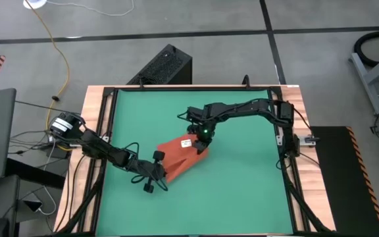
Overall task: Roll towel
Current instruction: Roll the orange towel
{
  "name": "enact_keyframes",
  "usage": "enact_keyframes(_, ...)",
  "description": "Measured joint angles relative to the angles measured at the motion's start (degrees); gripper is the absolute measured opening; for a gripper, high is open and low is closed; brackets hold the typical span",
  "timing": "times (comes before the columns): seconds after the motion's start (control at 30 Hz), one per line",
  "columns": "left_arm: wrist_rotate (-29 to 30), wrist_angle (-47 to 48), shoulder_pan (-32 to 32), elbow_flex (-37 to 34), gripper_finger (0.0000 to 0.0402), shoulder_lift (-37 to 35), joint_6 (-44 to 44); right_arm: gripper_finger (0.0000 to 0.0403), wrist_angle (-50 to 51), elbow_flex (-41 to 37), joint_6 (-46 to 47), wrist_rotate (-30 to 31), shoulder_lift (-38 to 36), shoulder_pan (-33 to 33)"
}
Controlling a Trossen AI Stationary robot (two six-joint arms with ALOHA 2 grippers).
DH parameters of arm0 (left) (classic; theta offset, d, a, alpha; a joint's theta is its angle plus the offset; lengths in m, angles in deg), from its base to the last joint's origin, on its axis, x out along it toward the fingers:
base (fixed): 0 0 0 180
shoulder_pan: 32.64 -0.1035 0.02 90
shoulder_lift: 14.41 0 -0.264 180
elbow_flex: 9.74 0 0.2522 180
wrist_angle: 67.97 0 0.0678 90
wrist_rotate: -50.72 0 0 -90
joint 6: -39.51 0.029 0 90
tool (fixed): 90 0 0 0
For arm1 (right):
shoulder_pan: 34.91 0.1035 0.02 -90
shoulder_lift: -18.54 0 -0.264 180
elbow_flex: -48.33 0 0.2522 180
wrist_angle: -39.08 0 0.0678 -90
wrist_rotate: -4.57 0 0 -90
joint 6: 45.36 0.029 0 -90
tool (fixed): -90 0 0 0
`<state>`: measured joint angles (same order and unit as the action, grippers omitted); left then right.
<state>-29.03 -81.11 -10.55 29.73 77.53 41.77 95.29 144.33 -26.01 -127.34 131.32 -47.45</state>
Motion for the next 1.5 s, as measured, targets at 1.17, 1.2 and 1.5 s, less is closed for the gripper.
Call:
enact_keyframes(1.17,9.9,22.0,6.1,0.0,0.0000,-21.3,-4.7,0.0029,-5.9,0.0,-2.9,6.0,6.5,1.5)
enact_keyframes(1.2,11.2,22.2,6.7,0.0,0.0000,-23.2,-5.0,0.0029,-6.2,0.0,-2.9,6.0,6.5,1.6)
enact_keyframes(1.5,11.0,8.1,8.1,0.3,0.0000,-21.5,4.6,0.0029,-6.6,0.0,-2.7,7.4,6.6,2.2)
